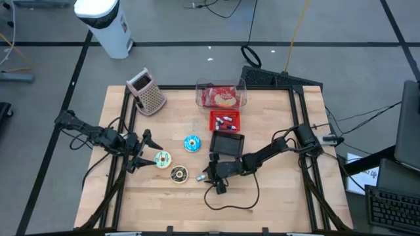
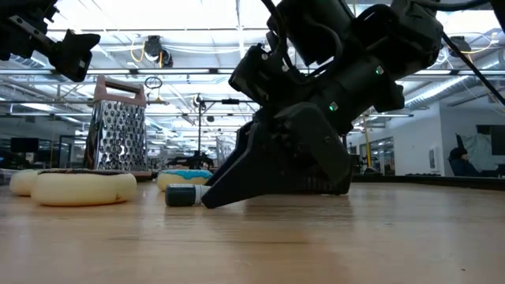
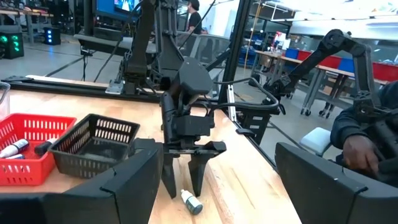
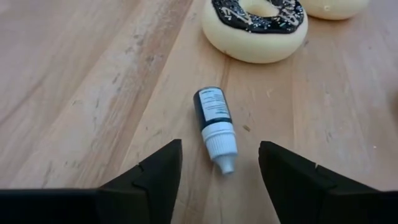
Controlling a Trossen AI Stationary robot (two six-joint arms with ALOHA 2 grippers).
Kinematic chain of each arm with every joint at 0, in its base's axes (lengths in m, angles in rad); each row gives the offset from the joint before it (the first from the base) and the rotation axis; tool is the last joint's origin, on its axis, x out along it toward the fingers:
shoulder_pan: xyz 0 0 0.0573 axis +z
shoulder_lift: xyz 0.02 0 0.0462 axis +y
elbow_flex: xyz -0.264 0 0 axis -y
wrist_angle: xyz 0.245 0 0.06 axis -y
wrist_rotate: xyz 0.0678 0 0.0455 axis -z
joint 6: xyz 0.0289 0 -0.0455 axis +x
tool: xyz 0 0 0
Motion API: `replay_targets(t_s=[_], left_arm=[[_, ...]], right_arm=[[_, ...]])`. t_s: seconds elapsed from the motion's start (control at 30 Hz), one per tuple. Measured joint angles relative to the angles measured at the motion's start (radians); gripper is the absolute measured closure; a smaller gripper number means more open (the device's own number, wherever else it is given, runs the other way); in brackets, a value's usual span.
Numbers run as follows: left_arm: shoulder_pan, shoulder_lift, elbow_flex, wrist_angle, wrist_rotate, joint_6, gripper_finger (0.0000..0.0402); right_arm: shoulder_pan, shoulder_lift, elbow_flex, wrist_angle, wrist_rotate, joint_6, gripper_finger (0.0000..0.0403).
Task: Pick & Place Food Item
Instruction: Put the black food coloring into the red bin
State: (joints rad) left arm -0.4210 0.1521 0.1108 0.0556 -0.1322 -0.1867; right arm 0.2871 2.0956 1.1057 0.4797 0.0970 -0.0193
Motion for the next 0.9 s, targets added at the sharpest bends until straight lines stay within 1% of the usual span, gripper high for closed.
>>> replay_targets(t_s=[0.17,0.27,0.47,0.67,0.8,0.9], left_arm=[[0.0,0.0,0.0,0.0,0.0,0.0,0.0091],[0.0,0.0,0.0,0.0,0.0,0.0,0.0091],[0.0,0.0,0.0,0.0,0.0,0.0,0.0091],[0.0,0.0,0.0,0.0,0.0,0.0,0.0091],[0.0,0.0,0.0,0.0,0.0,0.0,0.0091],[0.0,0.0,0.0,0.0,0.0,0.0,0.0091]], right_arm=[[0.0,0.0,0.0,0.001,-0.008,0.0,0.0224],[0.0,0.0,0.0,0.003,-0.024,-0.001,0.0246],[0.001,0.001,0.0,0.008,-0.026,-0.004,0.0294],[0.001,0.002,-0.001,0.014,-0.024,-0.02,0.0333],[0.001,0.002,-0.001,0.015,-0.022,-0.023,0.0352],[0.001,0.002,-0.001,0.016,-0.022,-0.031,0.0359]])
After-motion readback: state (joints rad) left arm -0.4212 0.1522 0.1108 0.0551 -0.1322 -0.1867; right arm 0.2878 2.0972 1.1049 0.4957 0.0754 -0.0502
